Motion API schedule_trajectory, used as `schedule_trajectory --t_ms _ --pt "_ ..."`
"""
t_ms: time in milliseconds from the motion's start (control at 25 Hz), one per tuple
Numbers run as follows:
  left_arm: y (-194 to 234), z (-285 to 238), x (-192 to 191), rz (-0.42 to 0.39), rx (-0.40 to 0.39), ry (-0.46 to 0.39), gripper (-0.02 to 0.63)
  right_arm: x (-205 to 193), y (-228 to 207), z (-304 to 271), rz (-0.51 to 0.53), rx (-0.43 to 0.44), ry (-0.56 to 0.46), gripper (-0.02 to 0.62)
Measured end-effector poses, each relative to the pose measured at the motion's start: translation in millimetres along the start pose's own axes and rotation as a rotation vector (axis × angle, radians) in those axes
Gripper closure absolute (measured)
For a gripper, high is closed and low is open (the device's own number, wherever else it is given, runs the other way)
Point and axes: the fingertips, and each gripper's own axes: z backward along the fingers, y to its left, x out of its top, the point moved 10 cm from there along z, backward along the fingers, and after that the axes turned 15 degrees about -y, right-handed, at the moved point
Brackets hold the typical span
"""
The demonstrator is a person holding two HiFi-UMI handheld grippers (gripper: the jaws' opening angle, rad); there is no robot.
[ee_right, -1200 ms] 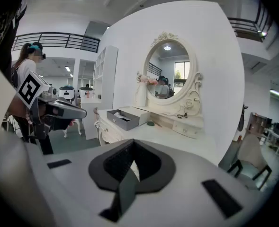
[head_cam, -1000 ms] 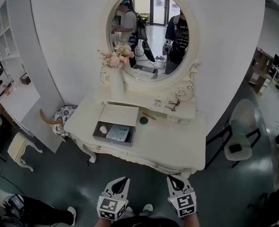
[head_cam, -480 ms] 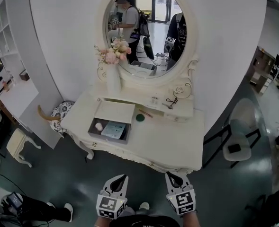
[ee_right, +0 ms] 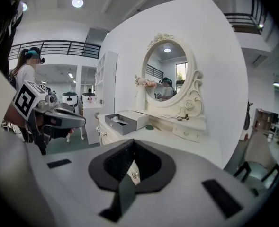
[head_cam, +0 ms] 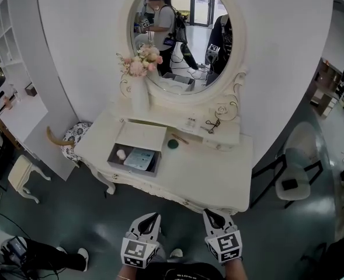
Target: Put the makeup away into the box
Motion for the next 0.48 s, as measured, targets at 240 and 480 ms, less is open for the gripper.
schedule_trajectory --t_ms 240,480 --pt "12 -17 -3 0.013 -0.006 0.004 0.591 -4 -5 -14 0.033 0.002 0.037 0.586" --pt "27 -41 -4 0.016 -0.043 0.016 0.591 -6 -10 -37 0.041 0.002 0.061 0.586"
